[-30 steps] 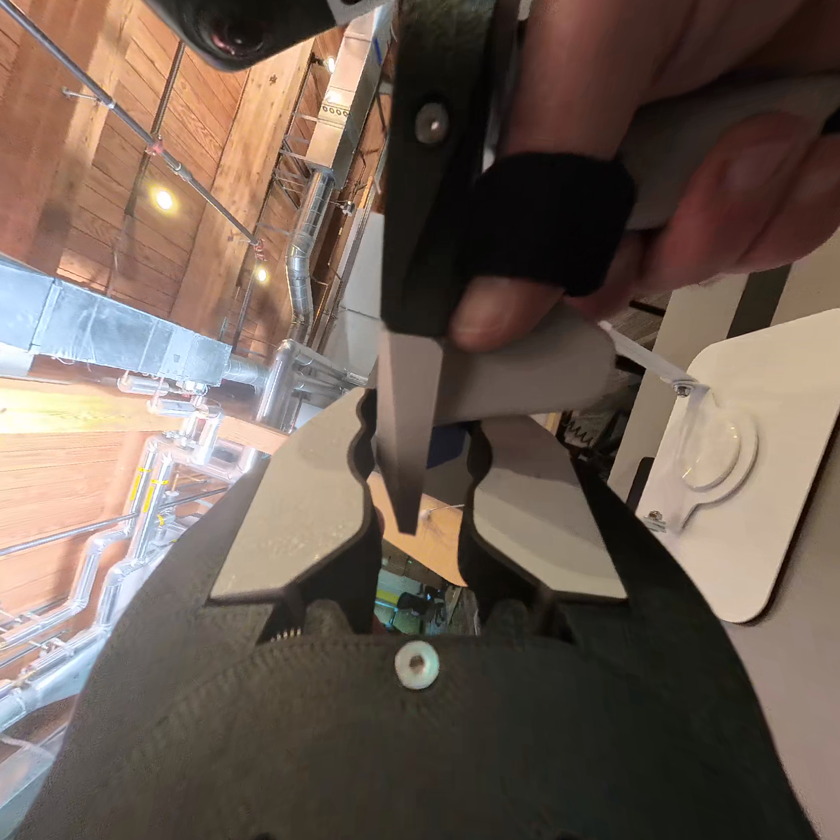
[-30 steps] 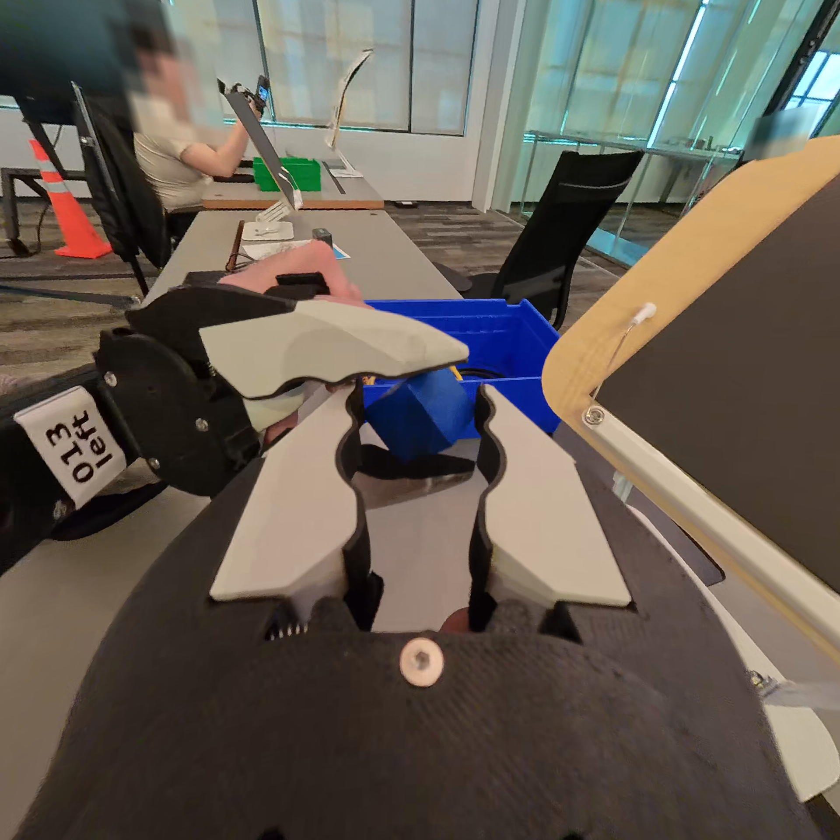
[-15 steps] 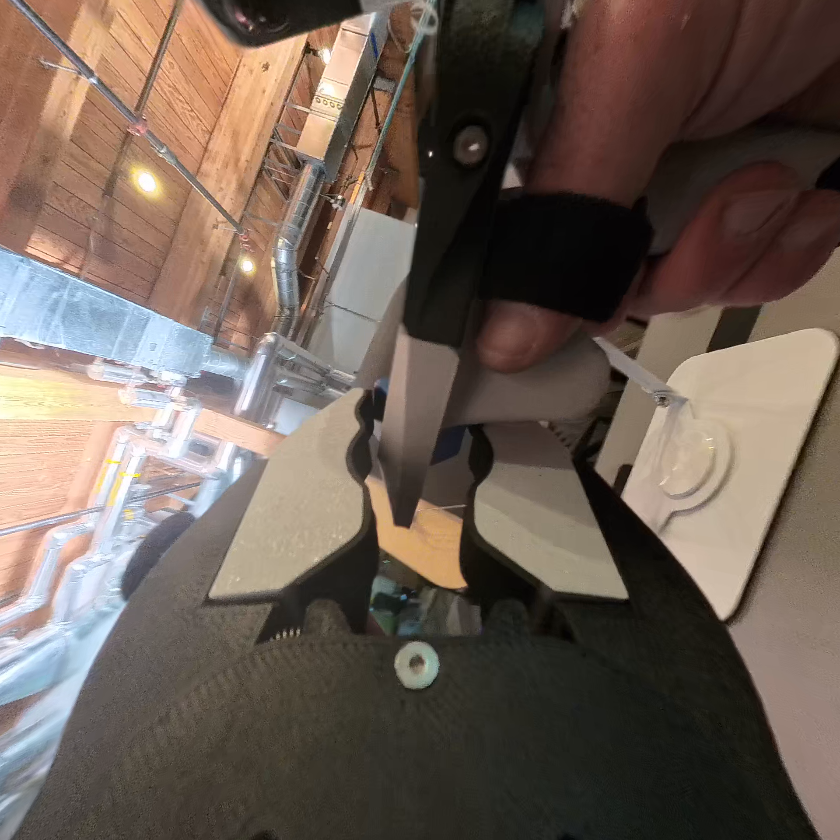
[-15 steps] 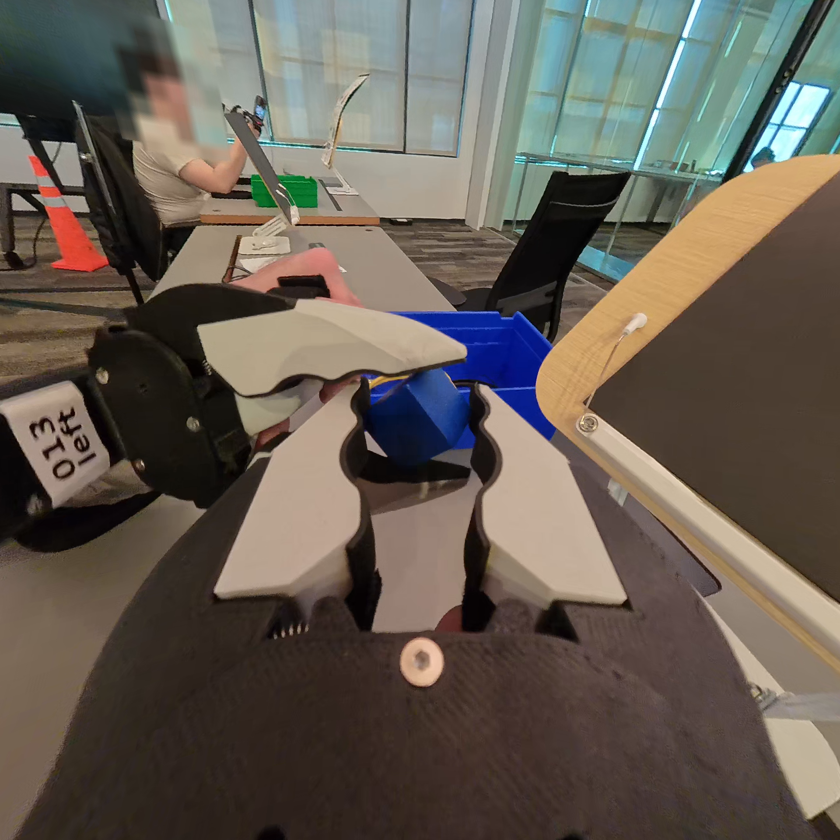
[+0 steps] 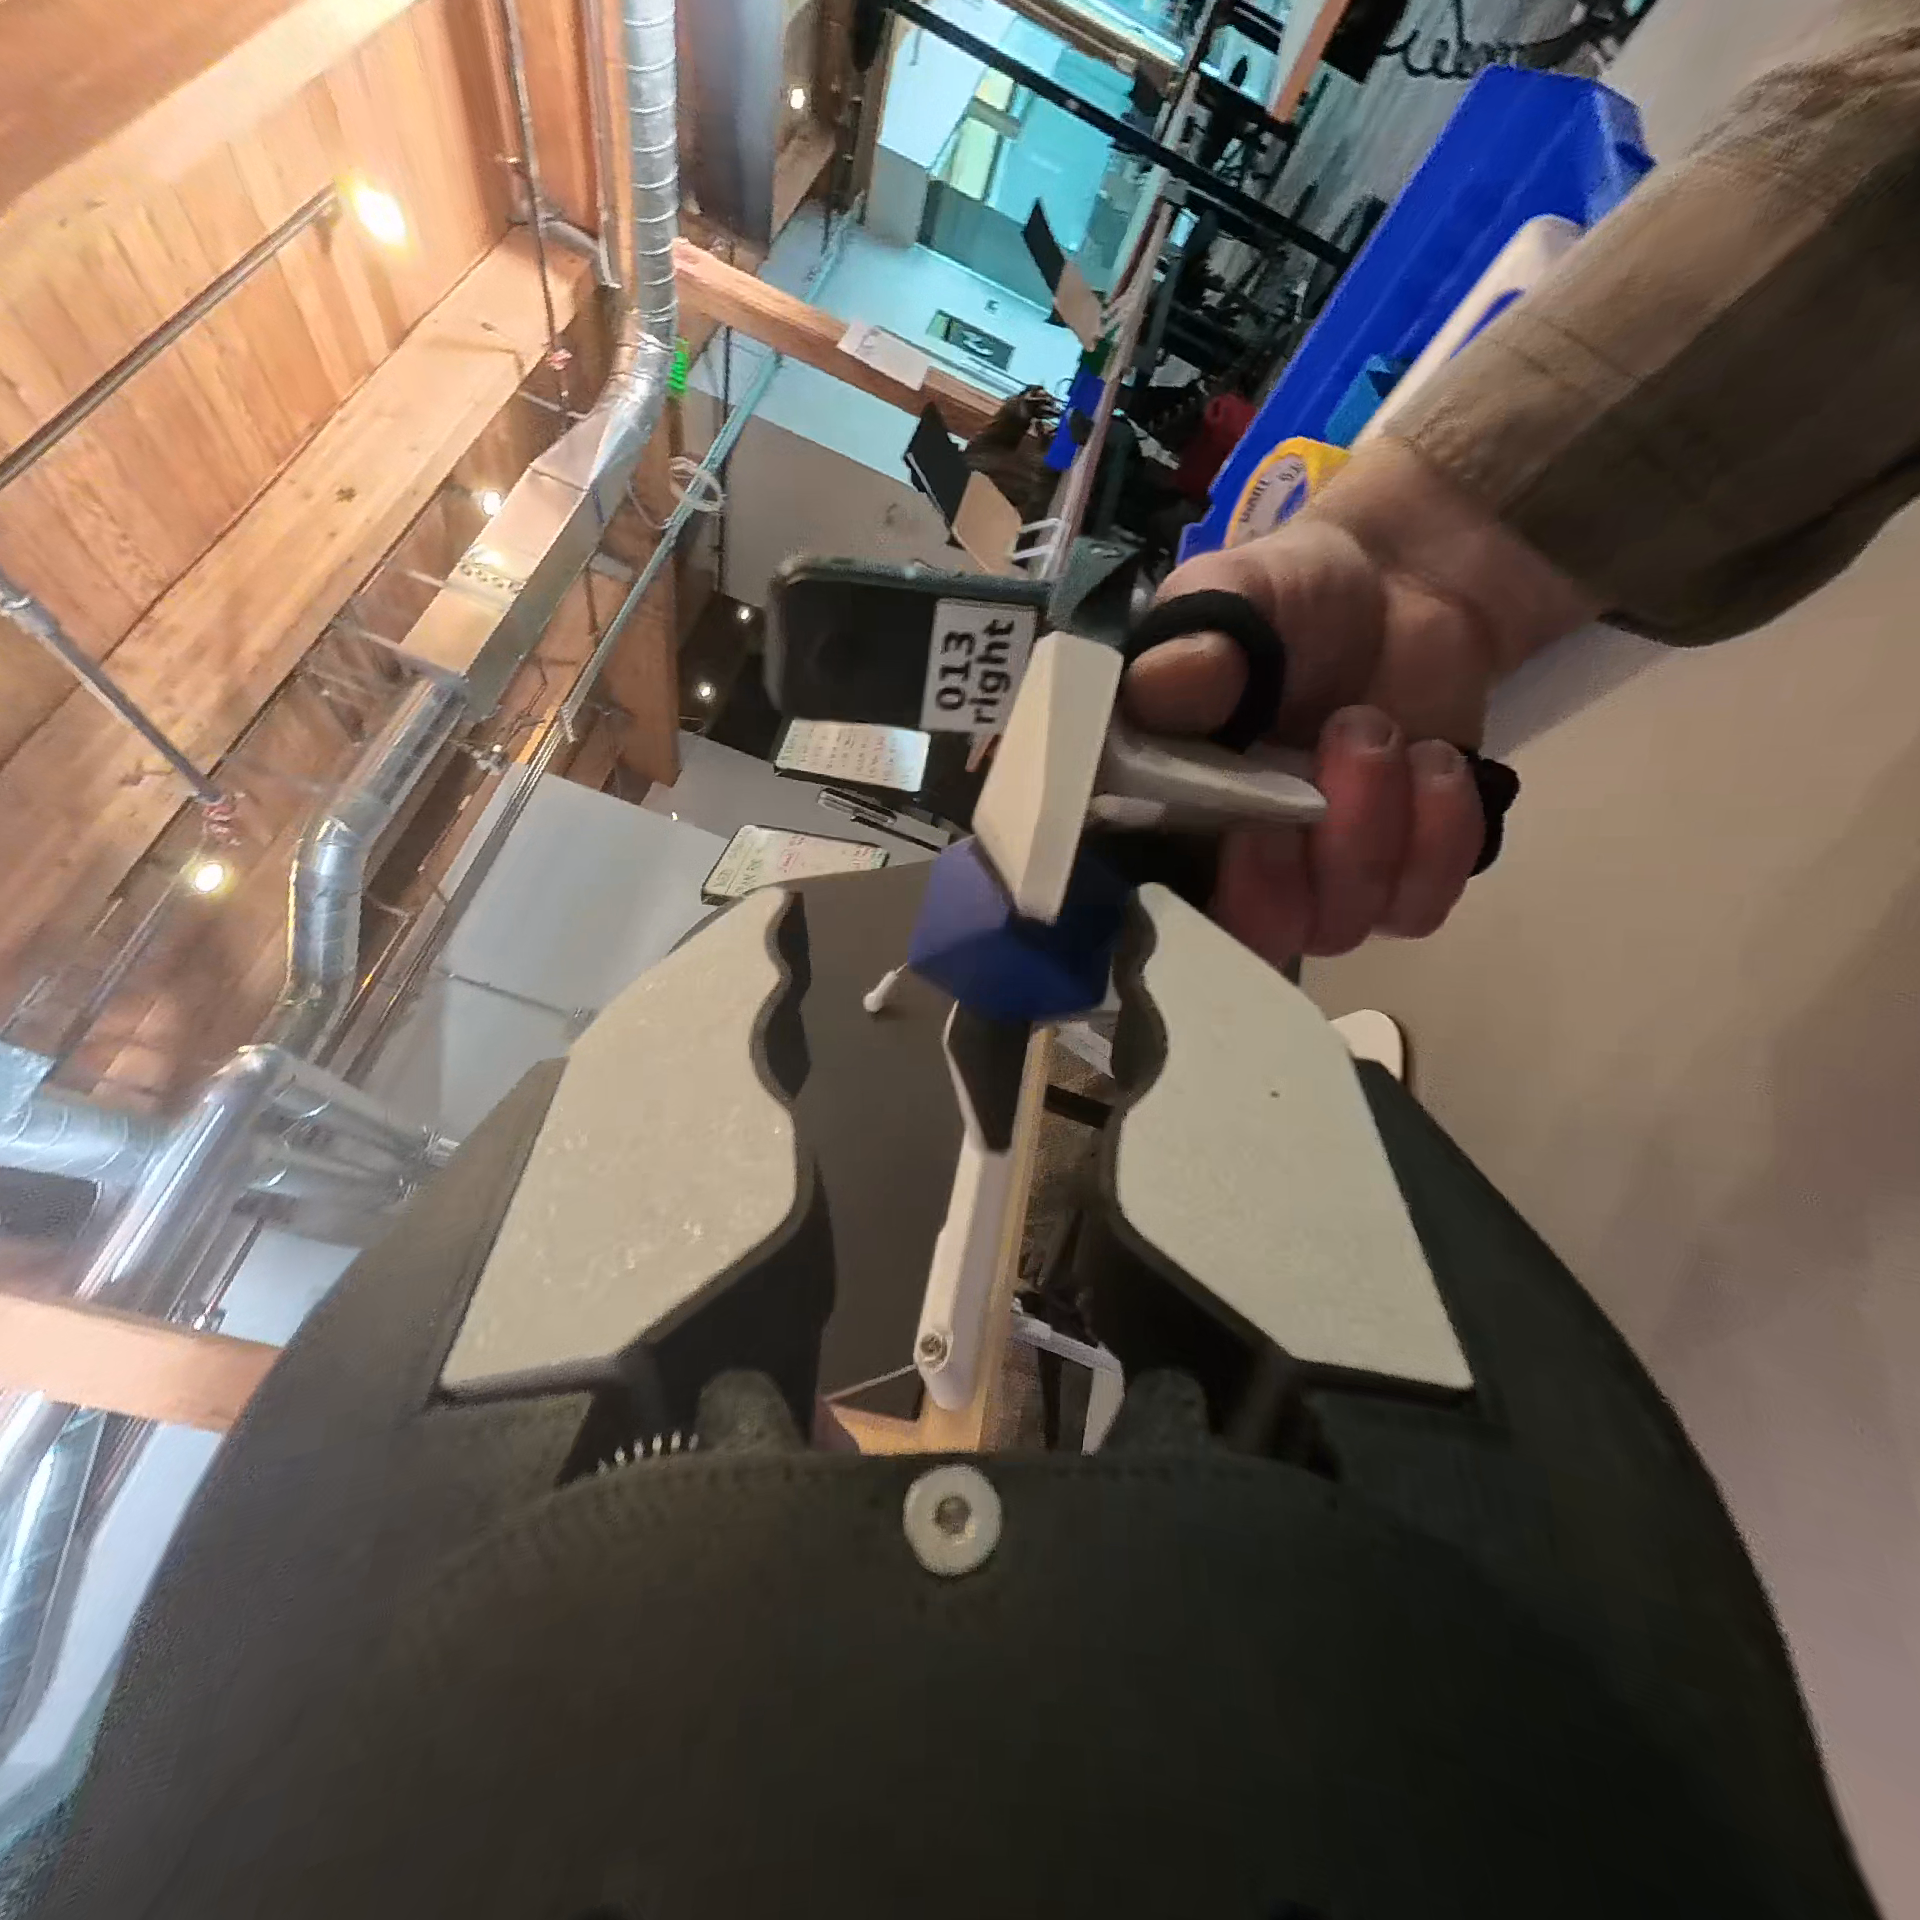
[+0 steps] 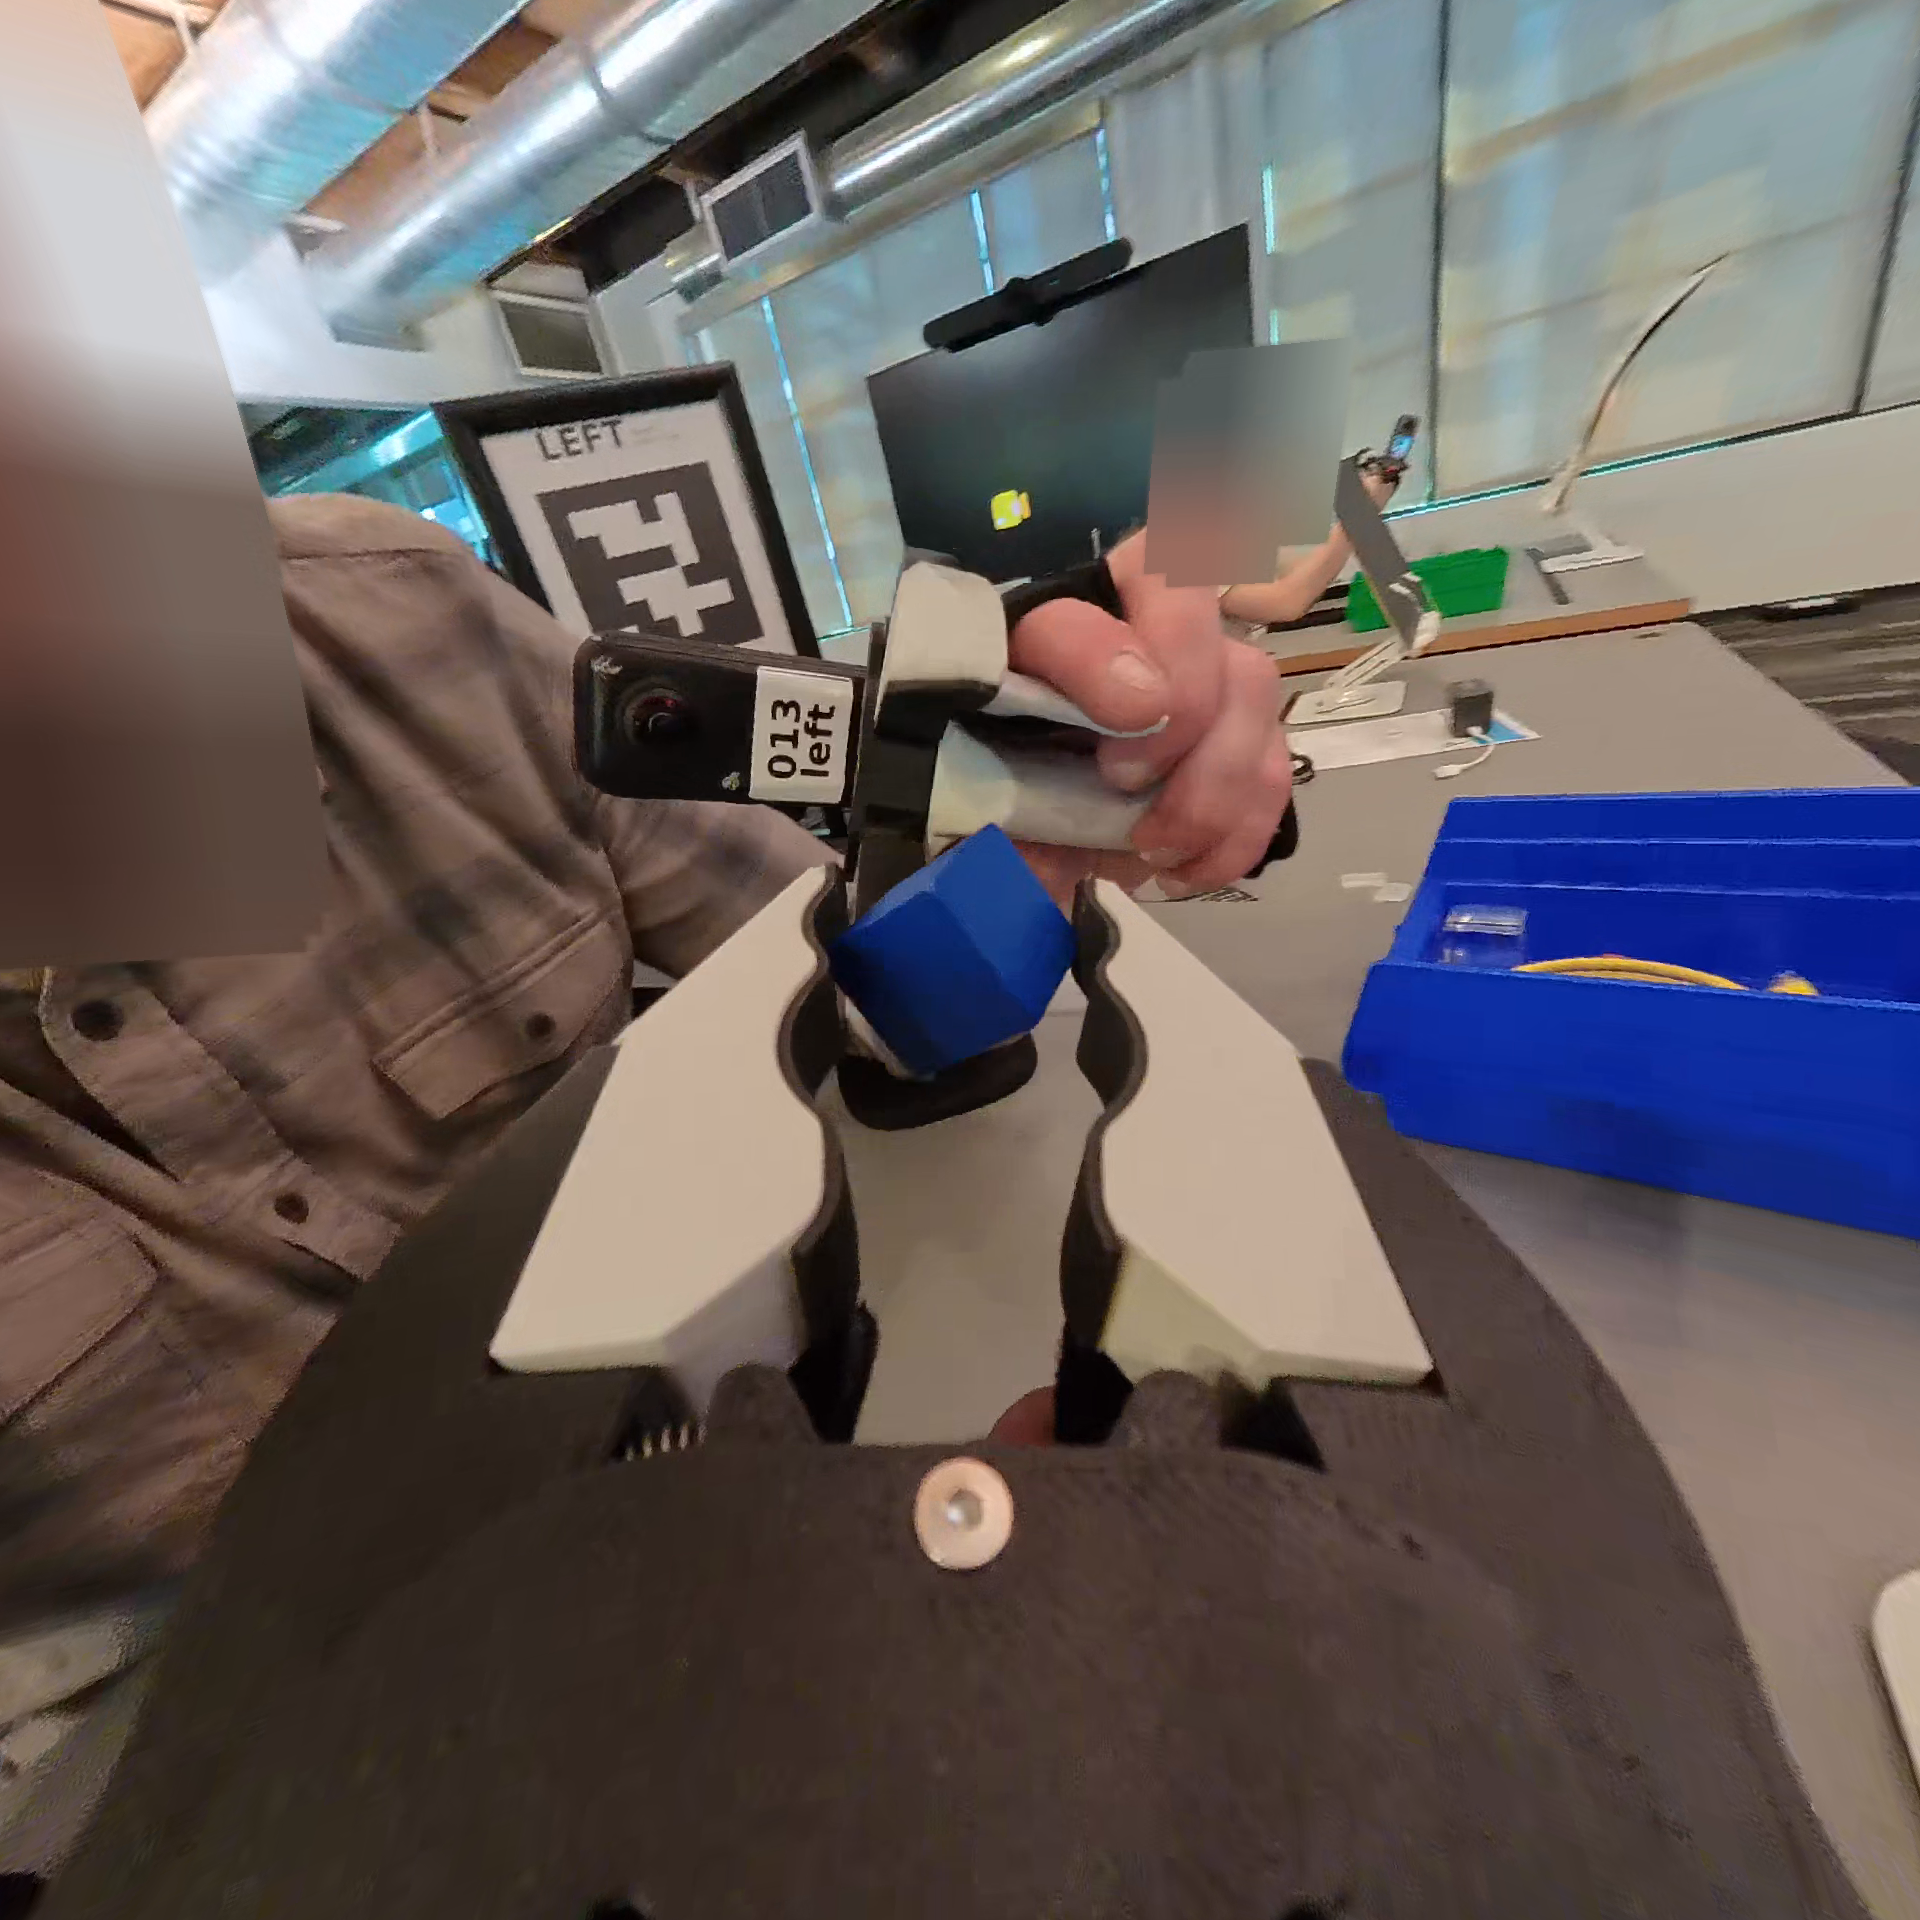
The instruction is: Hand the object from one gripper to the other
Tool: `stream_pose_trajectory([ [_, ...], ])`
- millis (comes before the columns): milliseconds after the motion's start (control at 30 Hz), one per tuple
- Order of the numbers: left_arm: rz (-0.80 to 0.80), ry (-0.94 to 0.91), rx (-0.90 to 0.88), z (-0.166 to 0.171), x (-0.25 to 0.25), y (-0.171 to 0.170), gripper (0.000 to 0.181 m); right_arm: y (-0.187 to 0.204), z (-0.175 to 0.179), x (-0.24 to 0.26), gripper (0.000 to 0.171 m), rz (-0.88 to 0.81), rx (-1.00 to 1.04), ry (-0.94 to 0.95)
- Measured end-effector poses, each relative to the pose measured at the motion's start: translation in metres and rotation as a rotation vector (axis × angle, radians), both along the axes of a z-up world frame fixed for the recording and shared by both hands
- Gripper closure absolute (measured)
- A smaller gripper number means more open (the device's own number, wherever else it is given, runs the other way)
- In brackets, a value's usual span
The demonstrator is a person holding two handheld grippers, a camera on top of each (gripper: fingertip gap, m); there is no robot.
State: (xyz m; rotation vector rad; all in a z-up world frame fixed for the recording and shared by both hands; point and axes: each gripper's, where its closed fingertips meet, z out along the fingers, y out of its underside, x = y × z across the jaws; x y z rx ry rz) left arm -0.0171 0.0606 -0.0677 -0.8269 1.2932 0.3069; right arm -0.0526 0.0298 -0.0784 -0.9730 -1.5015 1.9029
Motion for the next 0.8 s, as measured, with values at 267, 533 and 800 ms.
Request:
stream_pose_trajectory([
  [267,-0.028,0.076,0.029,-0.014,0.012,-0.007,0.141,-0.022,-0.003,0.001,0.13,0.122,-0.013,0.014],
  [533,0.05,0.065,0.032,-0.012,0.005,0.006,0.142,-0.007,-0.002,-0.007,0.124,0.023,-0.028,0.005],
  [800,0.319,0.12,0.007,-0.015,-0.034,0.044,0.142,0.035,-0.016,-0.021,0.118,-0.331,0.186,-0.166],
])
